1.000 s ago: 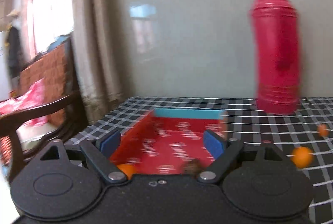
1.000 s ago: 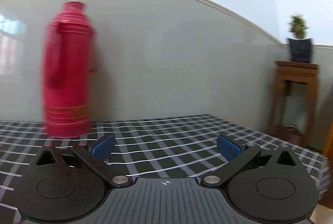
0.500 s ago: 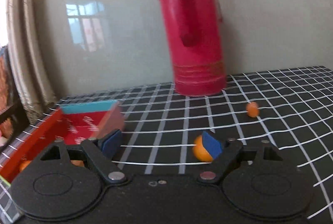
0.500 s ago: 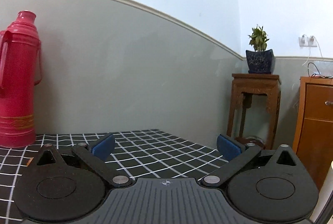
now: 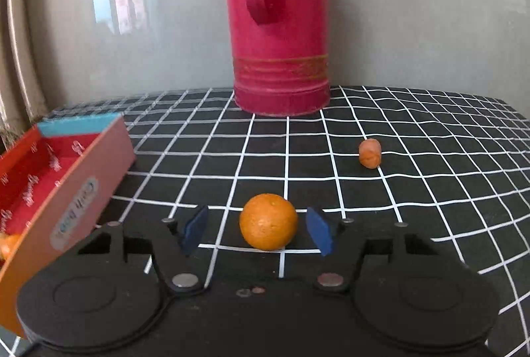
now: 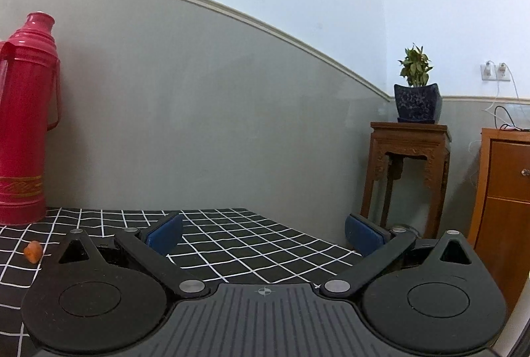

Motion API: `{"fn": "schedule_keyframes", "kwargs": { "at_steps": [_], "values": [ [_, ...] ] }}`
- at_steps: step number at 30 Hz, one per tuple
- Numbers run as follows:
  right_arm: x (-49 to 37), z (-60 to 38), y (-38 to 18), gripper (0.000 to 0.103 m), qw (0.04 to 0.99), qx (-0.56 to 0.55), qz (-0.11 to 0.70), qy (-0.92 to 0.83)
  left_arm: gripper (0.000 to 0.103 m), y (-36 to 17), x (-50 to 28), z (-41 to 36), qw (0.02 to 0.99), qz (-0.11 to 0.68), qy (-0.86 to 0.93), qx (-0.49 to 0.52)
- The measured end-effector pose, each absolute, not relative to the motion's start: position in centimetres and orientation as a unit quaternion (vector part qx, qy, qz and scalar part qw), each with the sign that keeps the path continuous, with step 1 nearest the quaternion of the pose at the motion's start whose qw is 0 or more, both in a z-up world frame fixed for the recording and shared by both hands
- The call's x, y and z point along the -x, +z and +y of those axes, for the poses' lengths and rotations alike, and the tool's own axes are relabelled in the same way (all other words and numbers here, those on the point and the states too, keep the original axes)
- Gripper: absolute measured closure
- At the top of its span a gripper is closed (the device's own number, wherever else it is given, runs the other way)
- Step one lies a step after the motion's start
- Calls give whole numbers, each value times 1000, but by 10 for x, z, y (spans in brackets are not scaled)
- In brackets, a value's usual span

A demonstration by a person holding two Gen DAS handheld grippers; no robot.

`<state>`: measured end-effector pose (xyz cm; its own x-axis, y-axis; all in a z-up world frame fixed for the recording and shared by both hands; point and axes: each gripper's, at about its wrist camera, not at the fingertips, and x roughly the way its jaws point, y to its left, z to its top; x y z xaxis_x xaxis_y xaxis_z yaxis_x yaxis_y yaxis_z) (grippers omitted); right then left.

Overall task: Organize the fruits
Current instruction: 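Reach the left gripper to the last mandarin and grasp it, then carry the mandarin with the left gripper into the box and release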

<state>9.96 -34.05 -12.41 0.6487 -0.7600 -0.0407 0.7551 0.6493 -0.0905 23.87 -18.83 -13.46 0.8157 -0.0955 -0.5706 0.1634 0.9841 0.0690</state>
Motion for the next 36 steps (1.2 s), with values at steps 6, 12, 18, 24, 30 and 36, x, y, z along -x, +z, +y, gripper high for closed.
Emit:
{"fn": "schedule_keyframes", "kwargs": {
  "at_steps": [6, 12, 18, 24, 30, 36],
  "values": [
    [-101, -339, -126, 0, 911, 37, 37, -409, 74, -139, -244, -189, 945, 313, -84, -49],
    [-104, -336, -126, 0, 918, 36, 42, -393, 74, -136, -239, -186, 948, 304, -84, -47],
    [-107, -331, -126, 0, 923, 34, 45, -380, 74, -128, -233, -181, 954, 286, -71, -59],
    [-112, -323, -126, 0, 928, 34, 47, -368, 74, -116, -231, -165, 963, 259, -34, -63],
    [-119, -311, -129, 0, 933, 40, 50, -353, 74, -102, -228, -142, 970, 237, 1, -62],
    [-127, -298, -130, 0, 938, 46, 52, -340, 74, -94, -229, -121, 973, 221, 37, -65]
  ]
}}
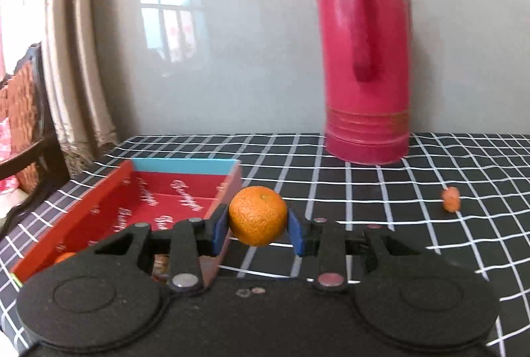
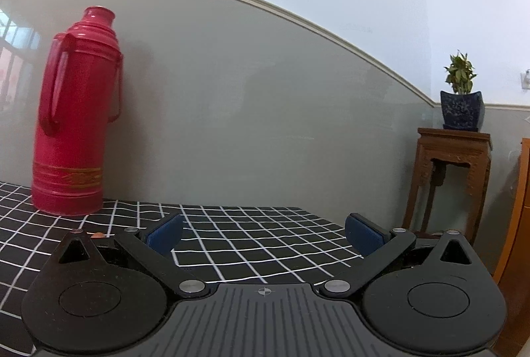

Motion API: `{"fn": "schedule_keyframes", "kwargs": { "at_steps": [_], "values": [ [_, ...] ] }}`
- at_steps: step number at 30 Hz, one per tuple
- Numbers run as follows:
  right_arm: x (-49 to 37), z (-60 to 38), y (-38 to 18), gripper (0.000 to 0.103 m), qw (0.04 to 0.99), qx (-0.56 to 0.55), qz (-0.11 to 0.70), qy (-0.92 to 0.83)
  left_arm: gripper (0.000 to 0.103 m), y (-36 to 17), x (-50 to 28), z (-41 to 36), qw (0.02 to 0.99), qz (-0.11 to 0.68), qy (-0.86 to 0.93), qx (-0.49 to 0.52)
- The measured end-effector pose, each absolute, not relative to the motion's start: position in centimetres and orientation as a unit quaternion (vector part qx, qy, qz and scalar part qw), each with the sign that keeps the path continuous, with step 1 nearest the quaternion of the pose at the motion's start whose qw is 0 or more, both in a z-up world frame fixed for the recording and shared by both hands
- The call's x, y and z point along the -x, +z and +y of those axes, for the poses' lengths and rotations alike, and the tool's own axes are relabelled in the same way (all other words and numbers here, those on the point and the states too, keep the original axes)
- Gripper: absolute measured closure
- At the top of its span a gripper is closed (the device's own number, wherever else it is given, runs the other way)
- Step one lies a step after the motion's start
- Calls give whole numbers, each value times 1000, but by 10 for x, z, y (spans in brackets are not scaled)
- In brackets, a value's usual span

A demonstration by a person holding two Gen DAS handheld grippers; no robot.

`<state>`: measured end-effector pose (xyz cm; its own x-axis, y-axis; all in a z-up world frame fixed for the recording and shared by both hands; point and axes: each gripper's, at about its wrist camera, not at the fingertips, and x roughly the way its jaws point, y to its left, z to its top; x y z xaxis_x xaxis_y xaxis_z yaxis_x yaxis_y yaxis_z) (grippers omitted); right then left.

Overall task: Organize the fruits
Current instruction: 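Carry the mandarin with the left gripper into the box and release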

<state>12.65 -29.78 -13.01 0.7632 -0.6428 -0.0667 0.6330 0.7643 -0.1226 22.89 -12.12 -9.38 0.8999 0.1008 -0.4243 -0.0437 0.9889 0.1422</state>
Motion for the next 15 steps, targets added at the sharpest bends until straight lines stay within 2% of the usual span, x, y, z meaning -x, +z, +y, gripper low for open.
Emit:
{"fn": "schedule_keyframes", "kwargs": {
  "at_steps": [7, 15],
  "values": [
    [-132, -285, -130, 0, 943, 55, 50, -323, 74, -88, -234, -88, 968, 229, 90, -55],
    [-138, -271, -127, 0, 953, 51, 53, -295, 74, -94, -251, -40, 942, 310, 126, 0]
  ]
}}
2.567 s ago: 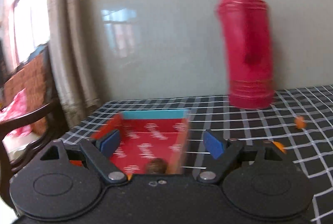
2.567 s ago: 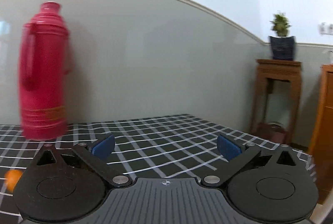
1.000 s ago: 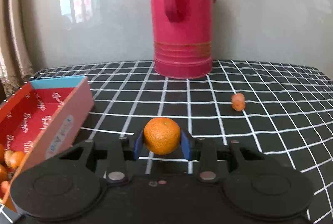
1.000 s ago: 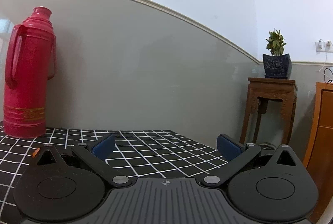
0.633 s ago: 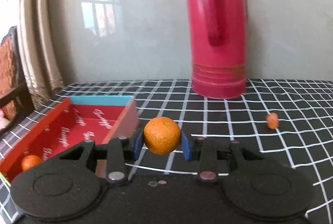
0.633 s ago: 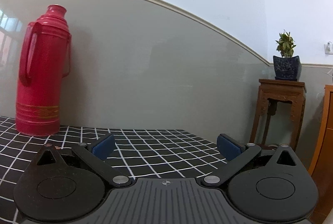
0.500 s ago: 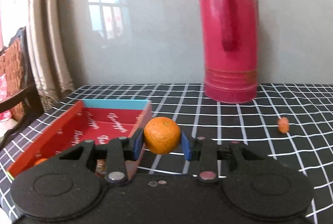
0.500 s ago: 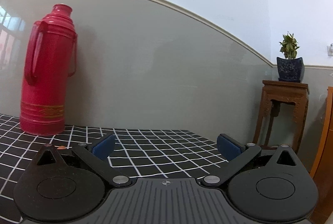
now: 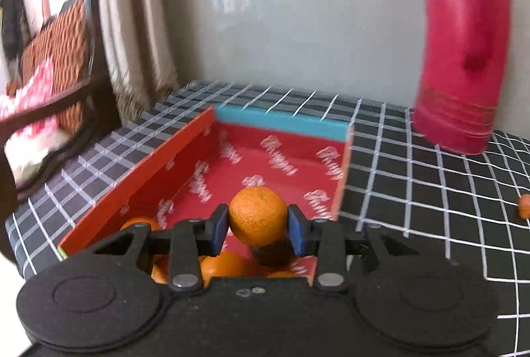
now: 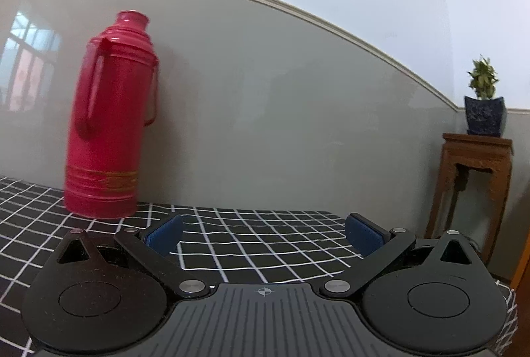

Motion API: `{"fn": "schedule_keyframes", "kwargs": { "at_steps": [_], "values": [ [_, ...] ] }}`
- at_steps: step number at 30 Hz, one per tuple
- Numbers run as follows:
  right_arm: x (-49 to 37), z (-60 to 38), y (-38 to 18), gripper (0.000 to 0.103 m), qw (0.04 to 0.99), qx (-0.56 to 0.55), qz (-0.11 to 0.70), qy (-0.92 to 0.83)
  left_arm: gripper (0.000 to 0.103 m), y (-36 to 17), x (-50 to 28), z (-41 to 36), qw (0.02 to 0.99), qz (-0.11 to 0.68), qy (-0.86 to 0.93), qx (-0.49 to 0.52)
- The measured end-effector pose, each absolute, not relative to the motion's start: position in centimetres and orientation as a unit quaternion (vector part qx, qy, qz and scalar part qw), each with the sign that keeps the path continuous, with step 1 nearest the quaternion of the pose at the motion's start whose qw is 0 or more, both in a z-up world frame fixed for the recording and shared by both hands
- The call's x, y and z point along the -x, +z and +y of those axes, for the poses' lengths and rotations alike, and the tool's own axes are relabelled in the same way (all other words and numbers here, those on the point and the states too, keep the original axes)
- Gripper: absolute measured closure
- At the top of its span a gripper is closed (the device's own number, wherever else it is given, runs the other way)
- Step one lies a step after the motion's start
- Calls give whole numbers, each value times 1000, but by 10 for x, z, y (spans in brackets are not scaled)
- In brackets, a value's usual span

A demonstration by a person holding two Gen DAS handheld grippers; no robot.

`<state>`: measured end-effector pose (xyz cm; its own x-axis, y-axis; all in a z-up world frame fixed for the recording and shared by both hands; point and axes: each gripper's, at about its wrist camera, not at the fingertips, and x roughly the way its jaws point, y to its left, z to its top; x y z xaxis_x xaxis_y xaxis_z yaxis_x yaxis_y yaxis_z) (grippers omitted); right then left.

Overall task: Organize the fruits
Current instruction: 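Carry the mandarin with the left gripper into the box and release, then reach the right gripper to the small carrot chunk and grasp it, then carry the carrot chunk with the right gripper into the box and release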

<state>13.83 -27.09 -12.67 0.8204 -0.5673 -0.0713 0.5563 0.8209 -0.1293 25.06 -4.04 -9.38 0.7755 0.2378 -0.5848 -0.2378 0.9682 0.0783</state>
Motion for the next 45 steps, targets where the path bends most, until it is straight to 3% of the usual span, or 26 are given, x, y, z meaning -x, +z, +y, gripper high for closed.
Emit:
{"fn": "schedule_keyframes", "kwargs": {
  "at_steps": [9, 13, 16, 19, 29, 30, 31, 32, 38, 39, 40, 41, 44, 45],
  "values": [
    [-156, -263, -124, 0, 966, 49, 99, -235, 68, -89, -244, -15, 935, 324, 142, 16],
    [-167, -268, -120, 0, 972, 24, 125, -198, 48, -87, -239, -6, 936, 320, 147, 15],
    [-180, -270, -119, 0, 973, 21, 147, -178, 45, -83, -235, 2, 939, 306, 153, 10],
    [-198, -272, -120, 0, 972, 31, 171, -159, 36, -80, -233, 9, 943, 292, 162, 1],
    [-271, -301, -130, 1, 962, -48, 250, -102, 31, -78, -220, 41, 944, 258, 207, -25],
    [-276, -301, -130, 7, 961, -54, 251, -98, 31, -78, -220, 45, 943, 258, 210, -24],
    [-281, -301, -130, 22, 961, -58, 254, -95, 31, -78, -220, 49, 942, 258, 214, -22],
    [-286, -301, -131, 29, 960, -59, 260, -90, 31, -77, -220, 53, 941, 259, 219, -19],
    [-314, -301, -137, 33, 951, -66, 289, -93, 31, -77, -214, 71, 938, 259, 230, -15],
    [-318, -301, -138, 39, 950, -64, 291, -94, 31, -78, -213, 72, 938, 259, 231, -16],
    [-320, -300, -139, 54, 949, -64, 294, -93, 30, -78, -212, 74, 937, 259, 232, -16],
    [-321, -300, -141, 62, 948, -66, 300, -88, 30, -78, -211, 76, 937, 259, 233, -17],
    [-325, -301, -142, 79, 946, -67, 306, -86, 30, -79, -210, 82, 936, 261, 237, -15],
    [-325, -302, -142, 79, 946, -70, 306, -84, 30, -78, -208, 83, 935, 262, 238, -14]
  ]
}}
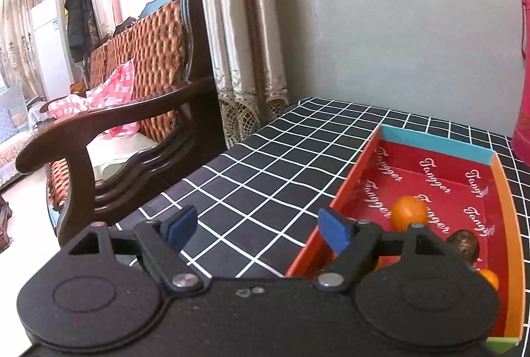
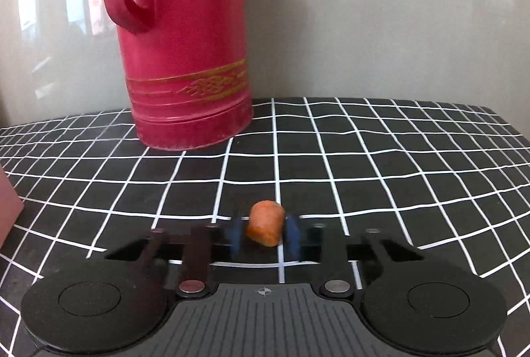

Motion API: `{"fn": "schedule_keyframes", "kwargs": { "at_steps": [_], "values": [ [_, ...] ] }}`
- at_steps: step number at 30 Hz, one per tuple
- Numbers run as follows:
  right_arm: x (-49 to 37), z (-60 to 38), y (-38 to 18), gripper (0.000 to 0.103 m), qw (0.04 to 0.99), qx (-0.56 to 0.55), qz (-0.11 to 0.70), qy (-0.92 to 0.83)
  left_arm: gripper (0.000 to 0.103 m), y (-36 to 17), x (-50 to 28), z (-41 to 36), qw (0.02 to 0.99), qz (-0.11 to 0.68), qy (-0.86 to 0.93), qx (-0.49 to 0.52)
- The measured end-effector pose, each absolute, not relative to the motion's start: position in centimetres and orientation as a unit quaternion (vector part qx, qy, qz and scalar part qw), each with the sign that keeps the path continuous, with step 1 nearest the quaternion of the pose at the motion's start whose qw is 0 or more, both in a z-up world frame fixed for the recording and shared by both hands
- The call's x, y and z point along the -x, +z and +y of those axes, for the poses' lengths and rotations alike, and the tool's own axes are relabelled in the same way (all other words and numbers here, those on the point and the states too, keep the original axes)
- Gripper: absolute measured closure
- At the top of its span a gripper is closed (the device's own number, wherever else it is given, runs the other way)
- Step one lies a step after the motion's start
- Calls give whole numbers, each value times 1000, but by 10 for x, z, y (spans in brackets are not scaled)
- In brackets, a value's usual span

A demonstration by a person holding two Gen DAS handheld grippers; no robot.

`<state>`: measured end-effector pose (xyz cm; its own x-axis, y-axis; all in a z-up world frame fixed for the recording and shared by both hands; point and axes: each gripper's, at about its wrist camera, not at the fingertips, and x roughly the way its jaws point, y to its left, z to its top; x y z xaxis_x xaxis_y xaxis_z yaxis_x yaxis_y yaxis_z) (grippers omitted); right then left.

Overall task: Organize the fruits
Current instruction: 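Carry the carrot chunk with the right gripper into the box and release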

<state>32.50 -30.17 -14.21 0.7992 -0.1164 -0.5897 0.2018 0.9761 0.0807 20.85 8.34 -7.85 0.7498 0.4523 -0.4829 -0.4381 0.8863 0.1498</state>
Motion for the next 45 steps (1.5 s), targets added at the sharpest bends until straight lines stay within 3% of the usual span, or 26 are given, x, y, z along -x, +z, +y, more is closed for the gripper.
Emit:
{"fn": "schedule_keyframes", "kwargs": {
  "at_steps": [8, 18, 33, 35, 37, 43, 45],
  "values": [
    [-312, -282, -135, 80, 955, -81, 284, -39, 30, -78, -203, 104, 929, 267, 256, 3],
    [-263, -167, -90, 79, 962, -66, 221, 146, 27, -79, -192, 131, 922, 274, 272, 11],
    [-244, -52, -98, 79, 942, -12, 248, 225, 25, -72, -176, 166, 919, 269, 285, 28],
    [-242, -53, -98, 70, 942, -21, 252, 220, 25, -71, -175, 165, 920, 270, 282, 29],
    [-238, -57, -94, 41, 944, -31, 250, 212, 24, -69, -174, 162, 922, 268, 276, 28],
    [-191, -87, -69, 32, 957, -46, 230, 168, 18, -61, -162, 129, 936, 274, 221, 7],
    [-168, -102, -60, 13, 960, -55, 229, 149, 17, -53, -150, 118, 940, 281, 194, 11]
  ]
}}
